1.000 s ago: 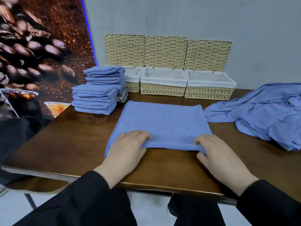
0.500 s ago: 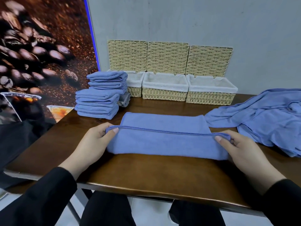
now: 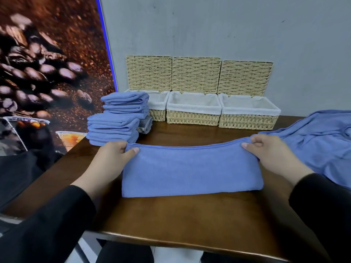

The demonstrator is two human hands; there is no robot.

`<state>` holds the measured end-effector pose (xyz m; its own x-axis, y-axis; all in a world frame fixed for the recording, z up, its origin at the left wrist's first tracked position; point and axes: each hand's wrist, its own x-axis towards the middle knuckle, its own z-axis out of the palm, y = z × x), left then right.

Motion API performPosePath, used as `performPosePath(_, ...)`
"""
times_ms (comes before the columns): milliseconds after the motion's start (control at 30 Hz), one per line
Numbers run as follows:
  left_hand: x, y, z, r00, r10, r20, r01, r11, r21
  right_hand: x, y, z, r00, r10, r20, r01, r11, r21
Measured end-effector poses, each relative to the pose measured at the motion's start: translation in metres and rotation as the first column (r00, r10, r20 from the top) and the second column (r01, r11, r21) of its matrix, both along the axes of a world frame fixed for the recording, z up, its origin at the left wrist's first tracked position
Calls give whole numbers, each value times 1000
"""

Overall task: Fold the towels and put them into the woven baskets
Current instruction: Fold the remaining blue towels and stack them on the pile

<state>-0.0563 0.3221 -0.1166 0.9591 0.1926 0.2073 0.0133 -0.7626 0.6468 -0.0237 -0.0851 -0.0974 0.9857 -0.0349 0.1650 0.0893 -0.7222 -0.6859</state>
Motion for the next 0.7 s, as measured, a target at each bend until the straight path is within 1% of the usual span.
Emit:
performPosePath(33,5,-1,-1,1000,26,-9,-25,996,80,12,3,-3,1000,-11,-22,11,1000,-18)
performPosePath(100,8,-4,-2,997,67,-30,-55,951,303,28,11,-10,997,-49,-65,40,991,-131)
performPosePath(133,8,-7,-4,997,75,-12,-64,917,394,34,14,-15,997,-59,-44,50,980,-191)
performPosePath(167,8,-10,-6,999,42,25,-49,889,455,37,17,-19,998,-65,18,67,970,-233)
performPosePath(200,7,-15,-6,997,-23,76,-17,877,480,35,20,-21,993,-52,105,75,972,-224)
performPosePath(233,6,-22,-5,983,-126,137,43,872,488,30,27,-21,981,-23,191,60,980,-187)
performPosePath(267,5,-29,-3,955,-246,166,133,856,499,23,34,-21,970,30,241,11,986,-165)
performPosePath(300,7,-35,-3,916,-365,165,237,825,513,17,40,-23,969,90,232,-50,984,-173)
performPosePath(333,9,-41,-4,880,-464,106,347,778,523,12,46,-27,974,144,174,-107,972,-207)
performPosePath(400,15,-56,-8,814,-568,-117,549,688,475,7,55,-38,972,229,44,-203,925,-321)
performPosePath(433,18,-61,-12,782,-580,-228,613,647,454,6,57,-43,970,242,7,-220,895,-387)
performPosePath(467,22,-66,-17,761,-571,-308,645,617,451,5,57,-44,971,240,-3,-219,881,-420)
performPosePath(500,25,-70,-23,759,-556,-337,649,607,459,3,57,-44,972,236,8,-211,883,-418)
performPosePath(600,30,-77,-28,813,-490,-313,579,630,518,-14,69,-36,943,286,172,-222,922,-318)
performPosePath(667,32,-85,-26,852,-436,-289,518,630,578,-23,83,-37,921,331,205,-252,909,-332)
performPosePath(700,33,-91,-25,871,-406,-277,486,625,610,-24,89,-40,923,337,184,-259,900,-352)
